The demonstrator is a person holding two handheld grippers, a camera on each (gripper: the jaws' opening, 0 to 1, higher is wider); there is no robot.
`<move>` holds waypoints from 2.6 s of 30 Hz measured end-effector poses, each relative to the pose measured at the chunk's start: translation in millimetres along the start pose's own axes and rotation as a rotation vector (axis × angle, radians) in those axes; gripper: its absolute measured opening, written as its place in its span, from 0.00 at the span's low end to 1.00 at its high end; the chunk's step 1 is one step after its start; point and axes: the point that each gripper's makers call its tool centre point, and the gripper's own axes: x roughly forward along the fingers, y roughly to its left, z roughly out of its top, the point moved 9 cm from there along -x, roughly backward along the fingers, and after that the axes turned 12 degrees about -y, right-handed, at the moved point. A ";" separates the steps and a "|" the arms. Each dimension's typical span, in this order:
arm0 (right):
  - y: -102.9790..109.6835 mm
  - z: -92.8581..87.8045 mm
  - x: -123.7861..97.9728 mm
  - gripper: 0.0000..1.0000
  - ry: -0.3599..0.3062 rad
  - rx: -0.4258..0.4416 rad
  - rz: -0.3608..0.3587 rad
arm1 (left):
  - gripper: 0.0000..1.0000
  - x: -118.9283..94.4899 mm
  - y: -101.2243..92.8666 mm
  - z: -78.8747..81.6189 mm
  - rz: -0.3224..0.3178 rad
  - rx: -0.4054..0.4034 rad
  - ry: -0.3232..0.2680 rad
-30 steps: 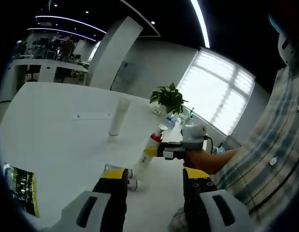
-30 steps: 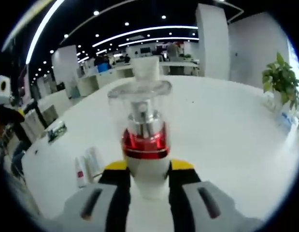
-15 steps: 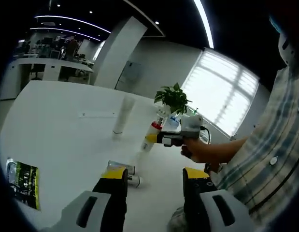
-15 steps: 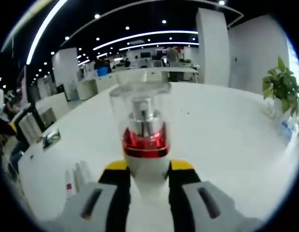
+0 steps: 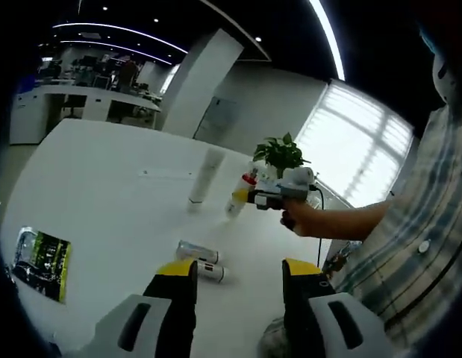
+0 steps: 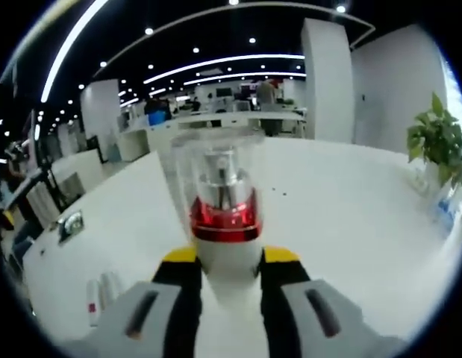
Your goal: Arrange the skincare products in the storage area until every visible bottle or jar stands upright without overlapping.
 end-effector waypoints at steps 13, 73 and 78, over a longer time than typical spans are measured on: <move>-14.9 9.2 15.1 0.27 -0.011 -0.004 -0.002 | 0.47 1.9 2.5 -0.6 0.027 -0.006 0.003; -20.3 -14.4 74.2 0.27 -0.025 0.007 0.041 | 0.47 16.6 33.0 15.7 0.130 -0.018 0.067; -18.5 -15.5 74.1 0.28 -0.033 0.000 0.032 | 0.46 16.3 32.4 13.6 0.131 -0.023 0.073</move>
